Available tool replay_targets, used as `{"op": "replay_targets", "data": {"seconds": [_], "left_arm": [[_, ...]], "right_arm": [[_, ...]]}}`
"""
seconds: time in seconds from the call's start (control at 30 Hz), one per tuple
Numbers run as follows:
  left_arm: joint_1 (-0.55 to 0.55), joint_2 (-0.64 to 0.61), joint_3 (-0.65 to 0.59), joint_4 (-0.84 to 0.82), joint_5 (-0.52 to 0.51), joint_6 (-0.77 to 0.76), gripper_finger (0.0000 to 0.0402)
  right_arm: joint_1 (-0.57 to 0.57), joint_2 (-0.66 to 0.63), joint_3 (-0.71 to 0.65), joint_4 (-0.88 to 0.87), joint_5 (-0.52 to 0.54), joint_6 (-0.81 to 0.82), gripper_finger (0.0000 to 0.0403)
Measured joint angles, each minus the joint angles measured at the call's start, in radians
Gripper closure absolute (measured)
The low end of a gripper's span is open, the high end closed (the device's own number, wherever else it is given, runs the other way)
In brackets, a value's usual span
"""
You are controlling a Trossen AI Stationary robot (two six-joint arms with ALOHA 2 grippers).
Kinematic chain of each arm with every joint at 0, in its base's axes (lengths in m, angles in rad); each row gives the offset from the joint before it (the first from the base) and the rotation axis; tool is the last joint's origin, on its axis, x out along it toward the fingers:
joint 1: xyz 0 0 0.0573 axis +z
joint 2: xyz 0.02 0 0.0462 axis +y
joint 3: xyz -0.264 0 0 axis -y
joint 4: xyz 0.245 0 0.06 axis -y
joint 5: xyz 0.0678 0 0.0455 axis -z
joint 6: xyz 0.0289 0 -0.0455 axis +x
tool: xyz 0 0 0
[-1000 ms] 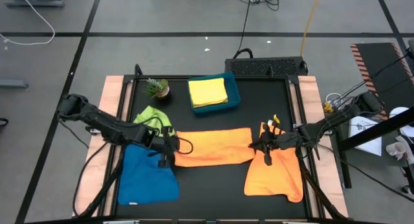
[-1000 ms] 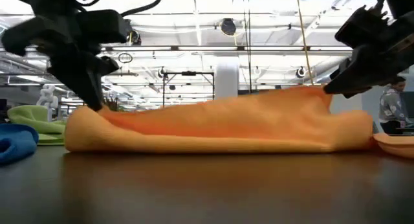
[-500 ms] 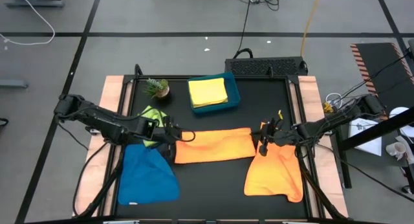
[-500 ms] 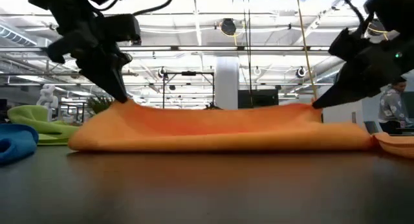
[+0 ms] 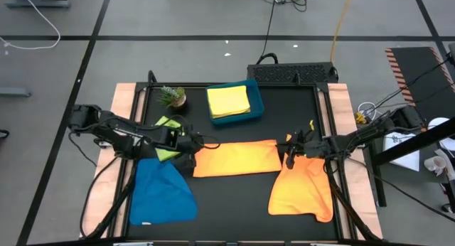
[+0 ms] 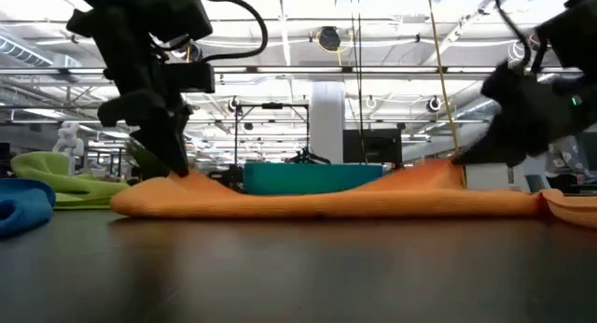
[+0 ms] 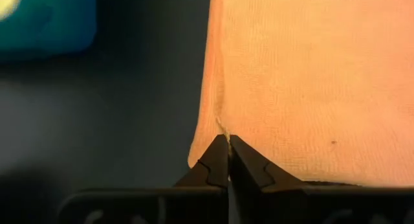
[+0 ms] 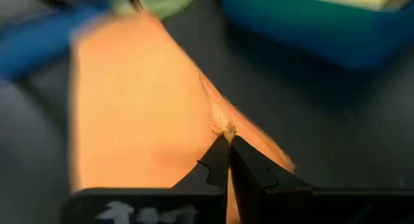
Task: Fold microfiber towels
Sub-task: Fold the top orange microfiber cloth
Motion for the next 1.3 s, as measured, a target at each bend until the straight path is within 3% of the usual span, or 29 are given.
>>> {"op": "replay_targets", "data": {"seconds": [0.3,0.73,1.0,1.3], "left_arm": [[0.009,0.016,0.000,0.045,-0.008,0.005,0.0394],[0.052,0.016,0.000,0.090,-0.020,0.017,0.0336],[0.054,-0.018,0.001,0.080,-0.035,-0.015,0.0305],[0.063,-0.019,0.037,-0.011,-0.038,-0.108,0.0233]], "right_arm": [[-0.002,0.000,0.009,0.033,-0.005,-0.080,0.0390],[-0.084,0.000,0.026,0.040,-0.008,-0.149,0.0290],[-0.115,0.000,0.102,0.023,-0.093,-0.271,0.0292],[-0.119,0.000,0.114,0.008,-0.220,-0.309,0.0293]]}}
